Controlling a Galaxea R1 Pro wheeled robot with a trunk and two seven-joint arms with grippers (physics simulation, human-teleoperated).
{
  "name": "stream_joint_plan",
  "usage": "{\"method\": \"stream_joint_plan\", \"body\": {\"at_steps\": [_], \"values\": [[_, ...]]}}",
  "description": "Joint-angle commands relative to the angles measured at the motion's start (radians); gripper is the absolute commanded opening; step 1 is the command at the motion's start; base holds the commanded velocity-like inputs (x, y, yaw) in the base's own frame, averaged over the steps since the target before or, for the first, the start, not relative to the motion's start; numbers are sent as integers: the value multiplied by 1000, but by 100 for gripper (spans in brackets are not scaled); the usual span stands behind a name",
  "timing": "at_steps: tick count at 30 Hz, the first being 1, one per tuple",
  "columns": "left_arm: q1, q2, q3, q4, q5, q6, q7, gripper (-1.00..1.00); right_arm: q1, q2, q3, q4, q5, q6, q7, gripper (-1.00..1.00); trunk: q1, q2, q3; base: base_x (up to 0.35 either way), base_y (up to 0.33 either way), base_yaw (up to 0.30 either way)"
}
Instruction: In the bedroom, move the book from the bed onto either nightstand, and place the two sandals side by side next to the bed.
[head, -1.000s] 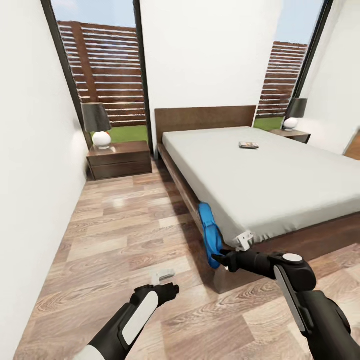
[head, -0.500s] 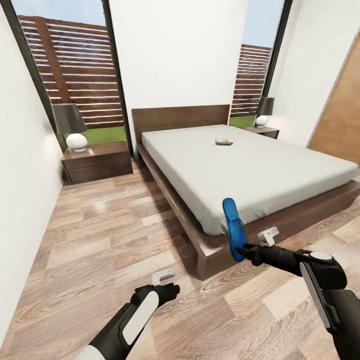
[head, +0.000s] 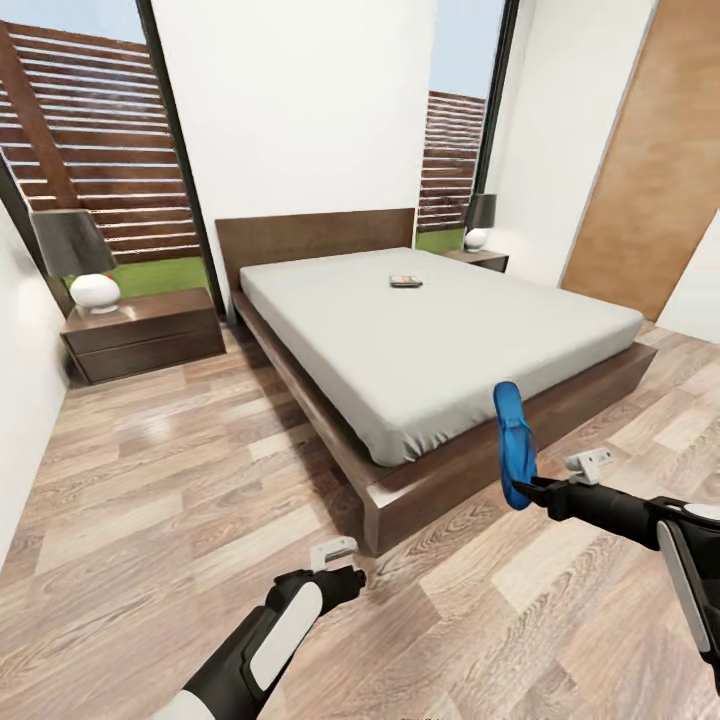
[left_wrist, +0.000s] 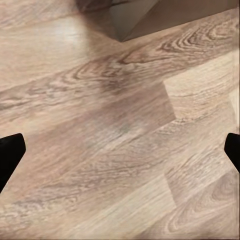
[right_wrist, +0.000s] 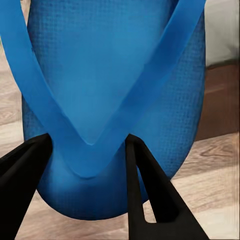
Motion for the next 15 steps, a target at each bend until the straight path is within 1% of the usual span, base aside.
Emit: {"method": "stream_joint_plan", "body": {"at_steps": [1, 3, 6, 7, 10, 11, 15], "values": [[-1, 0, -3, -2, 10, 1, 4, 100, -1, 0, -2, -1, -1, 8, 9, -100, 0, 0, -1, 0, 0, -261], [-1, -1, -6, -2, 11, 1, -14, 100, -1, 0, -2, -1, -1, 8, 9, -100, 0, 0, -1, 0, 0, -261], [-1, 0, -21, -3, 11, 3, -60, 100, -2, 0, -2, -1, -1, 8, 9, -100, 0, 0, -1, 0, 0, -261], [-1, 1, -35, -7, 11, 2, -98, 100, -2, 0, -3, -1, -1, 9, 9, -100, 0, 0, -1, 0, 0, -261], [-1, 3, -55, -9, 9, 0, -146, 100, -4, 1, -8, -1, -1, 14, 5, -100, 0, 0, -1, 0, 0, -261], [-1, 3, -87, -6, 7, -1, -181, 100, -9, 0, -13, -1, -1, 31, 2, -100, 0, 0, -1, 0, 62, -261], [-1, 2, -105, -4, 5, -2, -192, 100, -10, 1, -15, -1, -1, 41, -1, -100, 0, 0, -1, 0, 147, -261]]}}
